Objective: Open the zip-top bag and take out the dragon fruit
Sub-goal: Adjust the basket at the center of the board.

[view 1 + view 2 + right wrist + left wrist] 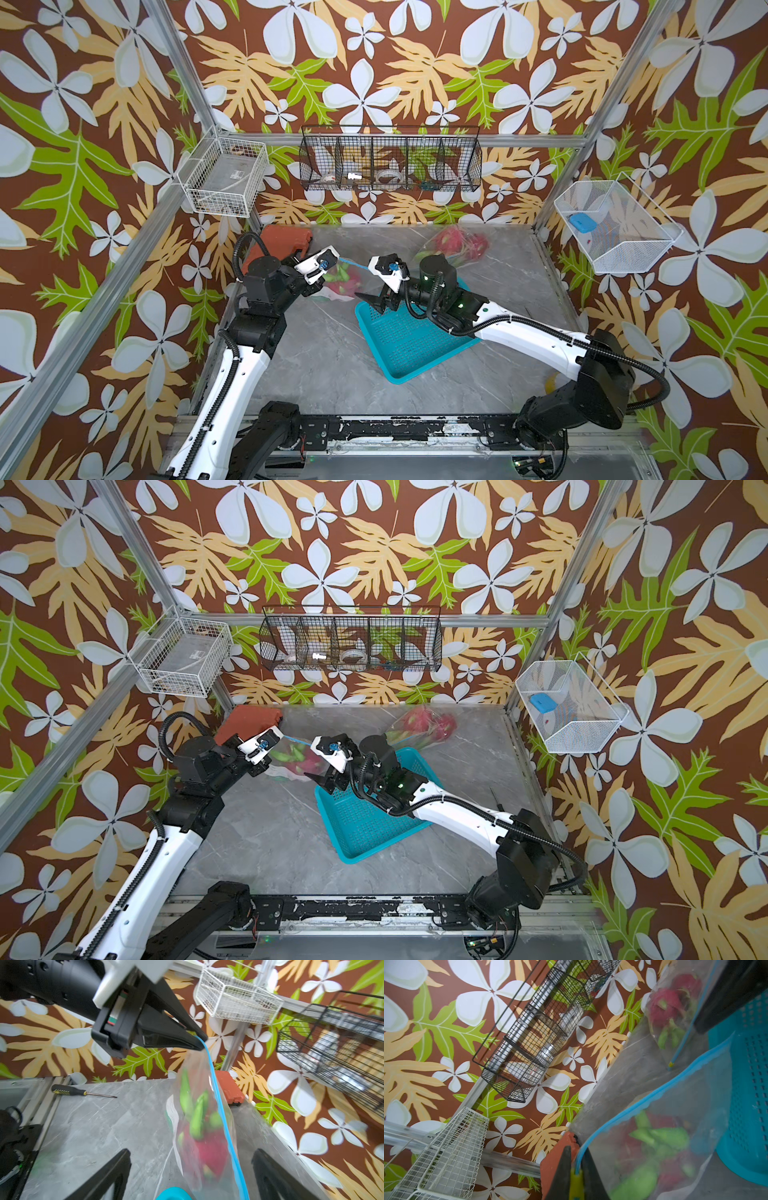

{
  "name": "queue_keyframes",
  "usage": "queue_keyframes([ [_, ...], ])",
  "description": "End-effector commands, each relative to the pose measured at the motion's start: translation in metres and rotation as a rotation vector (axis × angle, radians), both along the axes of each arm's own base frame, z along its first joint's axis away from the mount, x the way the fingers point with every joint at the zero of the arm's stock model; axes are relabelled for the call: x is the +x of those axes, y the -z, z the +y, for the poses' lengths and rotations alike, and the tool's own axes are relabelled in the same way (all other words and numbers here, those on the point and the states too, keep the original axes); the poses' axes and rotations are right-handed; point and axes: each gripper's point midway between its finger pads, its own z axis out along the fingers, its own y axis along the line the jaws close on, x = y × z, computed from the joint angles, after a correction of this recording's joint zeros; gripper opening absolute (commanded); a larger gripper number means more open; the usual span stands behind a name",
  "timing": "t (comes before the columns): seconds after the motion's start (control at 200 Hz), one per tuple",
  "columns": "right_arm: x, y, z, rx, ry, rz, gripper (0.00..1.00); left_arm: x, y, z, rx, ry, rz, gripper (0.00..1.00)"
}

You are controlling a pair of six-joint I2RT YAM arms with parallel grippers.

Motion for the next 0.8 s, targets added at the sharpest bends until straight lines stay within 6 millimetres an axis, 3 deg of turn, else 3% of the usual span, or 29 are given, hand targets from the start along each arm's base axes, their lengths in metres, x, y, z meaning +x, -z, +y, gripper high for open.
queue_keyframes([
  [0.0,-0.013,0.009,0.012,-0.077,-0.120,0.005,0.92,-0.024,0.037,-0.013,0.064,0.115,0.153,0.00],
  [0.33,-0.015,0.027,0.036,-0.105,-0.221,0.083,0.76,-0.030,0.032,-0.017,0.037,0.140,0.170,0.00],
  [0.415,-0.007,0.028,0.039,-0.102,-0.196,0.080,0.58,-0.033,0.032,-0.018,0.035,0.151,0.178,0.00],
  [0.5,0.001,0.025,0.042,-0.092,-0.168,0.072,0.28,-0.036,0.033,-0.018,0.041,0.156,0.189,0.00],
  [0.55,0.004,0.022,0.044,-0.088,-0.159,0.067,0.16,-0.038,0.035,-0.018,0.046,0.155,0.196,0.00],
  [0.716,0.014,0.015,0.044,-0.064,-0.110,0.049,0.00,-0.044,0.038,-0.016,0.057,0.153,0.216,0.00],
  [0.796,0.015,0.014,0.043,-0.057,-0.099,0.049,0.00,-0.045,0.034,-0.015,0.057,0.147,0.211,0.00],
])
